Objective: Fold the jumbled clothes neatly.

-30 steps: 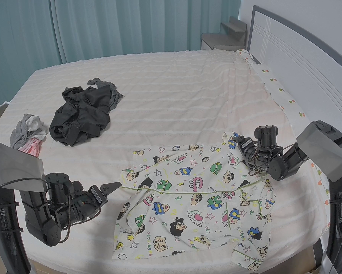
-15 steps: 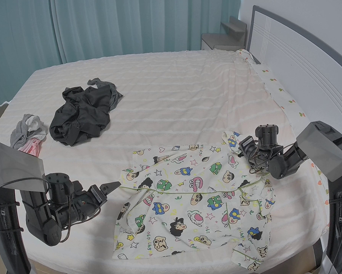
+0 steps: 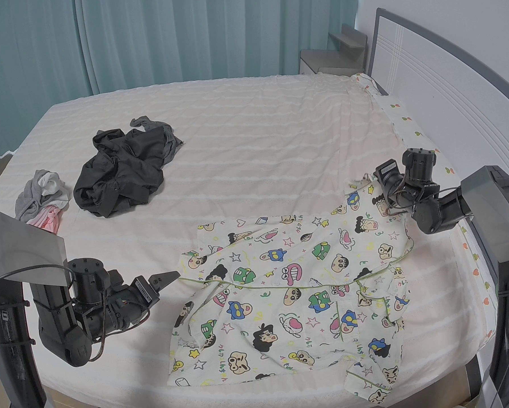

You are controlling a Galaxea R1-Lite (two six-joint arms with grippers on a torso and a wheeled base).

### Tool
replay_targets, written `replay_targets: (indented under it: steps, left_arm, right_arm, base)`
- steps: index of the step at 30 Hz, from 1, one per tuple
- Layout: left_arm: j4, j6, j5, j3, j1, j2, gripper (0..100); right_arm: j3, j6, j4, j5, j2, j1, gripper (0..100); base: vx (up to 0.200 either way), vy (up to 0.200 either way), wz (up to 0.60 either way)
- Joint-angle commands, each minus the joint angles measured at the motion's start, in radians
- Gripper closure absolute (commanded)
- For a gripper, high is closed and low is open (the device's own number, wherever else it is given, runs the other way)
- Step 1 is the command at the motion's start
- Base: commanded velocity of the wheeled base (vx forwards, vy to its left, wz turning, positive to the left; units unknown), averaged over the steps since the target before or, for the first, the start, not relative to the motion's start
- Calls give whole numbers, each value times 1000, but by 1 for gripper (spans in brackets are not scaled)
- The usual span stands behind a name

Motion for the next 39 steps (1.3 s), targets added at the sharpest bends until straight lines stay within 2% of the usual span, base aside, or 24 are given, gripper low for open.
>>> replay_targets:
  steps: [1, 6, 15, 16, 30, 33, 36, 39]
  left_arm:
    - [-18, 0, 1, 0, 0, 7, 0]
    - [-18, 0, 1, 0, 0, 7, 0]
    - [-18, -1, 1, 2, 0, 10, 0]
    - [-18, 0, 1, 2, -1, 10, 0]
    - [-18, -1, 1, 0, -1, 10, 0]
    - [-18, 0, -1, -1, -3, 10, 0]
    - [-18, 2, -1, -1, -11, 12, 0]
    - [-18, 28, 2, -4, -29, 10, 0]
  right_arm:
    - [-138, -4, 29, 6, 71, -36, 100]
    - [-270, -16, 103, 5, 157, -67, 100]
    - [-292, -47, 112, 12, 185, -74, 100]
    - [-292, -47, 110, 15, 185, -74, 0]
    - [-284, -53, 110, 9, 125, -133, 0]
    - [-174, -53, 104, 9, 46, -143, 0]
    - [41, -75, 98, 15, -72, -126, 0]
    - [267, -131, 46, 12, -201, -85, 0]
  base:
    - [0, 0, 0]
    - [0, 0, 0]
    - [0, 0, 0]
    - [0, 0, 0]
    - [0, 0, 0]
    - [0, 0, 0]
    - [0, 0, 0]
    - [0, 0, 0]
